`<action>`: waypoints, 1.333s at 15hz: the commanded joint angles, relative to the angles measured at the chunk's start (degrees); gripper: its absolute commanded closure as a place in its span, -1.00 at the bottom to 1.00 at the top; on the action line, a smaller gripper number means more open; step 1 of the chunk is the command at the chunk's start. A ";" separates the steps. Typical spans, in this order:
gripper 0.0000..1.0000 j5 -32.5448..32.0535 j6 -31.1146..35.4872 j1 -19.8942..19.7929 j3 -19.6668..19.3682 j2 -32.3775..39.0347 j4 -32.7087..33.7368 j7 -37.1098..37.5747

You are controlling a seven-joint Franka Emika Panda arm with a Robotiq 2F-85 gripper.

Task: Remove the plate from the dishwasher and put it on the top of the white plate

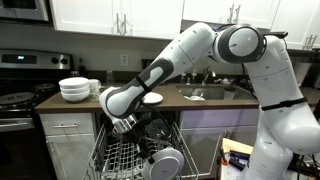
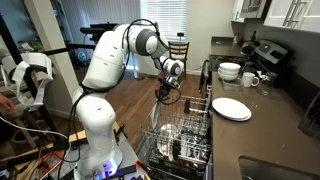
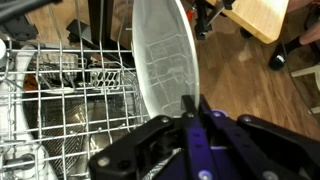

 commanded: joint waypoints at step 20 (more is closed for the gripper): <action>0.94 -21.32 0.31 9.33 -1.03 -13.86 -6.23 17.28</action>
